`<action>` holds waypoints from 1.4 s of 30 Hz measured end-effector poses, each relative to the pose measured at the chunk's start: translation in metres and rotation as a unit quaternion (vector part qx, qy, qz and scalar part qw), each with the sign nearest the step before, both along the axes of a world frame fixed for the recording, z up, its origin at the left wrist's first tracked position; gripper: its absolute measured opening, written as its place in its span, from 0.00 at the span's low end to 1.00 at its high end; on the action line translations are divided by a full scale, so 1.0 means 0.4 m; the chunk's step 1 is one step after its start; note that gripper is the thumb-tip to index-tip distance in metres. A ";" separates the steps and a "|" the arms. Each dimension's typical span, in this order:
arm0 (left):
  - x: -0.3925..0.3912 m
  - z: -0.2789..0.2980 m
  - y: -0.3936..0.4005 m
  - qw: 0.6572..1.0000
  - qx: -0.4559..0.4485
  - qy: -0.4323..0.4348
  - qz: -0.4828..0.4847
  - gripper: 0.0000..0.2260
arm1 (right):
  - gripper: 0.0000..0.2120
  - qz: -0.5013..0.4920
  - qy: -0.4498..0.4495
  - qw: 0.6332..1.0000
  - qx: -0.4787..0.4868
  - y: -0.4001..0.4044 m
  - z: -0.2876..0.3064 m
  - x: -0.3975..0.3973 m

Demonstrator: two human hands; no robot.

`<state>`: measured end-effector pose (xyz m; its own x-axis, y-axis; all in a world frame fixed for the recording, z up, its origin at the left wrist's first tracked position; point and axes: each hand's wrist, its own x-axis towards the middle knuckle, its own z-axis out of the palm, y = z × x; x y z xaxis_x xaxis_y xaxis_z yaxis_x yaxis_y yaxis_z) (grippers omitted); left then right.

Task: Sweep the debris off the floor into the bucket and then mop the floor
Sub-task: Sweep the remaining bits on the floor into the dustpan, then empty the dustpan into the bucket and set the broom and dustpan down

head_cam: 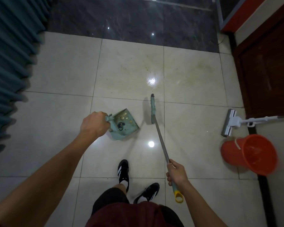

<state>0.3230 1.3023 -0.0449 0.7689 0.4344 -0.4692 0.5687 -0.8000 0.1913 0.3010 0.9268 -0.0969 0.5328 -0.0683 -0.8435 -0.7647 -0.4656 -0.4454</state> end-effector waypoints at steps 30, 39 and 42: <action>0.316 0.347 -0.909 0.949 -0.050 -0.168 -0.262 0.03 | 0.09 -0.312 -0.039 0.949 -0.005 -0.715 0.109 -0.209; 0.327 0.397 -1.210 0.913 -0.060 -0.205 -0.348 0.03 | 0.09 -0.421 0.001 0.907 0.019 -0.884 0.139 -0.221; 0.346 0.418 -1.289 0.901 -0.074 -0.216 -0.368 0.02 | 0.09 -0.436 0.014 0.900 0.011 -0.922 0.143 -0.224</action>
<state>0.4615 0.7866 0.1222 0.9481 -0.3108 -0.0674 -0.2588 -0.8773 0.4041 0.2114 0.5581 -0.0396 0.2629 -0.4322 -0.8626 -0.8463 0.3259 -0.4213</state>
